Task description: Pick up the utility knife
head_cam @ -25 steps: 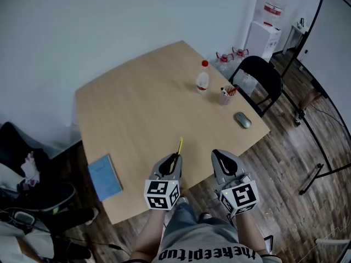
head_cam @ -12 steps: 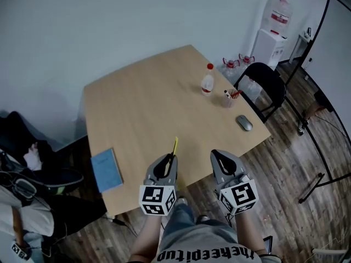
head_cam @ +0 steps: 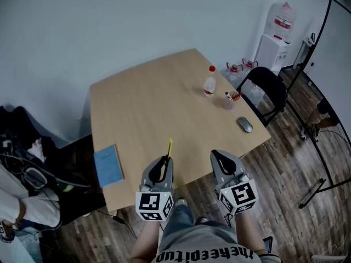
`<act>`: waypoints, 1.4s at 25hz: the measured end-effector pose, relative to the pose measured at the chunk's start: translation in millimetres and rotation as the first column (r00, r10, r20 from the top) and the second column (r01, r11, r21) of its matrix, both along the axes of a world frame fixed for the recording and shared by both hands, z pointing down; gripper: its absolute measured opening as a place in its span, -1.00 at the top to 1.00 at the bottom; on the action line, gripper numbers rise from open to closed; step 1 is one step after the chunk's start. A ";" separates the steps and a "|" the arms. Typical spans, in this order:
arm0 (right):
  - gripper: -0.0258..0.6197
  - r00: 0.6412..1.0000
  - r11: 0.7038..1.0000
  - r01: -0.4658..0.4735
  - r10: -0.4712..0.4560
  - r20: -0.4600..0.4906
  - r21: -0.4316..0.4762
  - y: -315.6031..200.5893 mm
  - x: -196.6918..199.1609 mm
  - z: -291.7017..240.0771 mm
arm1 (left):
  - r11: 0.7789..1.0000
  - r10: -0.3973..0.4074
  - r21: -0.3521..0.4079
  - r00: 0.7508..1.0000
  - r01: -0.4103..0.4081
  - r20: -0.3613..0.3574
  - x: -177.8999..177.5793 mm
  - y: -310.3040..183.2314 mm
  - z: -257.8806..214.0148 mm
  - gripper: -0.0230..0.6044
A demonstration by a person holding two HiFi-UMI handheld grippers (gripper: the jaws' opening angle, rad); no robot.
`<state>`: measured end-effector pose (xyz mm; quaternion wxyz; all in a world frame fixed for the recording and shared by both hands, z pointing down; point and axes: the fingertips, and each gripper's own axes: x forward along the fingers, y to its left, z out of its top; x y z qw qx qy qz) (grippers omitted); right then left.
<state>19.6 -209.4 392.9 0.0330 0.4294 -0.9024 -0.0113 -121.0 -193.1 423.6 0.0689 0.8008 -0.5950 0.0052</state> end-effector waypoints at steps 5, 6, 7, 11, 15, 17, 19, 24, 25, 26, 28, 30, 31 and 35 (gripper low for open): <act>0.91 1.000 1.000 0.013 -0.013 0.005 0.009 4.6 2.0 -2.7 | 0.999 -0.034 0.041 0.999 0.034 -0.003 -4.6 11.7 -10.5 0.66; 0.92 1.000 1.000 0.016 -0.016 0.006 0.011 5.6 2.3 -3.0 | 0.998 -0.040 0.050 0.999 0.040 -0.004 -4.9 14.0 -13.3 0.66; 0.92 1.000 1.000 0.019 -0.020 0.007 0.013 6.8 2.7 -3.2 | 0.997 -0.046 0.060 0.999 0.047 -0.006 -4.9 16.3 -16.5 0.66; 0.92 0.999 0.999 0.031 -0.031 0.008 0.019 10.6 5.9 -3.4 | 0.994 -0.062 0.093 0.998 0.063 -0.007 -2.5 23.3 -22.0 0.66; 0.92 0.999 0.999 0.036 -0.036 0.009 0.026 11.4 7.0 -2.6 | 0.991 -0.072 0.110 0.997 0.074 -0.019 -2.7 25.8 -22.5 0.66; 0.92 0.999 0.999 0.034 -0.034 0.008 0.029 10.9 7.0 -0.3 | 0.990 -0.075 0.117 0.997 0.076 -0.020 -3.3 25.9 -21.1 0.66; 0.92 0.999 0.999 0.032 -0.033 0.005 0.029 10.0 8.0 2.1 | 0.989 -0.079 0.121 0.997 0.080 -0.018 -2.8 25.5 -20.5 0.66; 0.92 0.999 0.999 0.042 -0.042 -0.005 0.028 10.7 8.5 3.1 | 0.989 -0.081 0.126 0.996 0.083 -0.024 -0.5 25.6 -24.0 0.66; 0.92 0.999 0.999 0.042 -0.042 -0.005 0.029 11.5 8.8 1.8 | 0.988 -0.081 0.128 0.996 0.084 -0.025 0.0 26.4 -25.5 0.66; 0.92 0.999 0.999 0.041 -0.041 -0.005 0.029 12.3 9.3 0.4 | 0.988 -0.082 0.131 0.996 0.084 -0.025 0.2 27.2 -26.2 0.66; 0.92 0.999 0.999 0.041 -0.041 -0.002 0.029 13.5 10.1 -2.2 | 0.987 -0.081 0.136 0.996 0.084 -0.025 0.8 28.6 -27.6 0.66; 0.92 0.999 0.999 0.042 -0.042 -0.001 0.030 14.1 10.7 -4.9 | 0.987 -0.081 0.139 0.996 0.084 -0.027 1.4 29.5 -30.3 0.66; 0.92 0.999 0.999 0.042 -0.042 -0.001 0.031 14.4 11.0 -6.2 | 0.987 -0.081 0.139 0.996 0.084 -0.027 1.6 29.9 -31.6 0.66; 0.92 0.999 0.999 0.043 -0.043 0.002 0.033 14.8 11.2 -9.8 | 0.987 -0.082 0.138 0.996 0.084 -0.025 2.0 30.7 -36.2 0.66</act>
